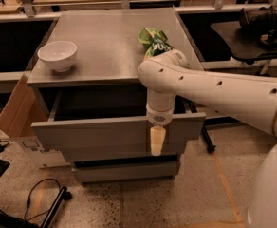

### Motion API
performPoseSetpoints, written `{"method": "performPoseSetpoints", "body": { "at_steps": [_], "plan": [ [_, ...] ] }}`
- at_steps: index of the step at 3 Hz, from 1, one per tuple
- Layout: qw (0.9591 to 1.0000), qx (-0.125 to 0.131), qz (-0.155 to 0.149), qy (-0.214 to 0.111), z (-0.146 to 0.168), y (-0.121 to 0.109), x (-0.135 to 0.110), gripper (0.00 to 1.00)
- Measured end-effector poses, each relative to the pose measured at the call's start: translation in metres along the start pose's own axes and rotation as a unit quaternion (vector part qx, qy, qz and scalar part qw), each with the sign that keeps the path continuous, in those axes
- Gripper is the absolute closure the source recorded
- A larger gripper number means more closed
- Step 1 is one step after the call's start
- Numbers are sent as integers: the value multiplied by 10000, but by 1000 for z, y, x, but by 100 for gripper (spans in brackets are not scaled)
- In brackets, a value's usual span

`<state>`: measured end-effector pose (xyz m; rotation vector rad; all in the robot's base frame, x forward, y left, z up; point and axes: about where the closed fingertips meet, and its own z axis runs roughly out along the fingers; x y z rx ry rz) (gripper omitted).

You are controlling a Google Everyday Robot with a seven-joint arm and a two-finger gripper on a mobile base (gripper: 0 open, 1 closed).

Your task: Open top drawer

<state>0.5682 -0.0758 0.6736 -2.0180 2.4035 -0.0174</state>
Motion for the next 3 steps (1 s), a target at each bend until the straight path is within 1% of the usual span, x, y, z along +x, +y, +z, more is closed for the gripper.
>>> {"method": "performPoseSetpoints", "body": {
  "at_steps": [1,2,3],
  "plan": [
    [9982,-479,258,240,-7,31,14,41],
    [9956,-783,401,324,-12,50,22,64],
    [9956,-783,401,324,-15,50,22,88]
  ]
}}
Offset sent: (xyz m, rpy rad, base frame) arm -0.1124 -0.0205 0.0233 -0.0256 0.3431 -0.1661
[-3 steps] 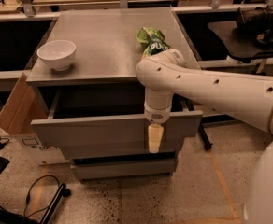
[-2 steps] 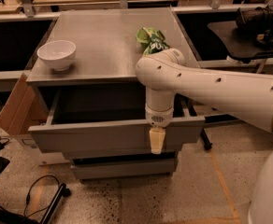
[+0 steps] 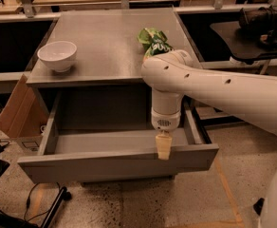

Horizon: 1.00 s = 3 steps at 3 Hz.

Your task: Open top drawer

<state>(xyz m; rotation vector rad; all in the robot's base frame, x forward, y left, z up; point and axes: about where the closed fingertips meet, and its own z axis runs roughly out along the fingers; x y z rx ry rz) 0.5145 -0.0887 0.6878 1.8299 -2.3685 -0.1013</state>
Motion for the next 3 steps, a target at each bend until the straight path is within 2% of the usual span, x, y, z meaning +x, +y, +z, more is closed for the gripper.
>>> {"method": "performPoseSetpoints", "body": {
  "at_steps": [1,2,3],
  "plan": [
    [9991,-422,103,7,-3,34,5,100],
    [9981,-594,126,-27,-3,46,4,86],
    [9982,-591,126,-26,-3,46,4,63]
  ]
}}
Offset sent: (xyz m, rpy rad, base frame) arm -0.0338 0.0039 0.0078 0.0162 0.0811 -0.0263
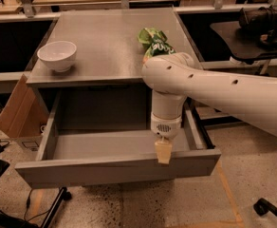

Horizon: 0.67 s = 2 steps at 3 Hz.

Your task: Open top drawer

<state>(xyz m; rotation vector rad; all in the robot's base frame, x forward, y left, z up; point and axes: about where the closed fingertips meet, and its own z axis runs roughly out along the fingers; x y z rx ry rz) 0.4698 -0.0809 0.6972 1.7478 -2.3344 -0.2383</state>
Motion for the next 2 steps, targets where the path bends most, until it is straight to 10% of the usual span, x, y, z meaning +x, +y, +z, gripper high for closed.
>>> {"method": "performPoseSetpoints", "body": {
  "at_steps": [2],
  "plan": [
    [10000,7,1,-10,2,0,0,16]
  ]
}}
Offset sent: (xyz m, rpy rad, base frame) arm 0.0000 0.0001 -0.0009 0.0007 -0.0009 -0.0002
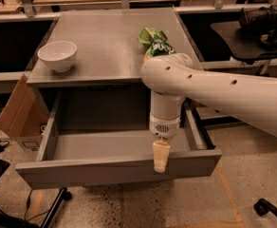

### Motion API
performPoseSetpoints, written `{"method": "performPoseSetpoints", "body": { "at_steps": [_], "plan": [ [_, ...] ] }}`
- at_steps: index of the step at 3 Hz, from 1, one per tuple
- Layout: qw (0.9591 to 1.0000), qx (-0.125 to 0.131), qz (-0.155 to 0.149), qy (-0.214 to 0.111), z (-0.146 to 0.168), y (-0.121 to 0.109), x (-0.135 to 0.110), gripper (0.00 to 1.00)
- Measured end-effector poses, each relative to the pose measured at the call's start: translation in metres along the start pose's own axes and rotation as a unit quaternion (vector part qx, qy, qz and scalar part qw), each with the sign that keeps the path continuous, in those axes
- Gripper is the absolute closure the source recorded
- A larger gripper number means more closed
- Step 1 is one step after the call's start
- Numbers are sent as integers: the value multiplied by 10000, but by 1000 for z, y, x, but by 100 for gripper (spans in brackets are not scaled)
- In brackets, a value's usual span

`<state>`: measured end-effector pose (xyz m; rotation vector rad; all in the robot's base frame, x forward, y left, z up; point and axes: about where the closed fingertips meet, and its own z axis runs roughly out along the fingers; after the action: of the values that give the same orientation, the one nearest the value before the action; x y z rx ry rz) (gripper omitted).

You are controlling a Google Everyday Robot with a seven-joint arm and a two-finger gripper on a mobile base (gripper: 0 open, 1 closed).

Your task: Open top drawer

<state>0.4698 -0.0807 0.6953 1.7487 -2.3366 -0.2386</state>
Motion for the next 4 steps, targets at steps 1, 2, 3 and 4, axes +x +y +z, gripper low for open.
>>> {"method": "performPoseSetpoints", "body": {
  "at_steps": [1,2,3,4],
  "plan": [
    [10000,3,0,-4,1,0,0,0],
    [9999,75,56,54,-8,6,4,0],
    [9989,368,198,219,-41,27,13,18],
    [9959,863,197,200,-74,26,24,41]
  ]
}}
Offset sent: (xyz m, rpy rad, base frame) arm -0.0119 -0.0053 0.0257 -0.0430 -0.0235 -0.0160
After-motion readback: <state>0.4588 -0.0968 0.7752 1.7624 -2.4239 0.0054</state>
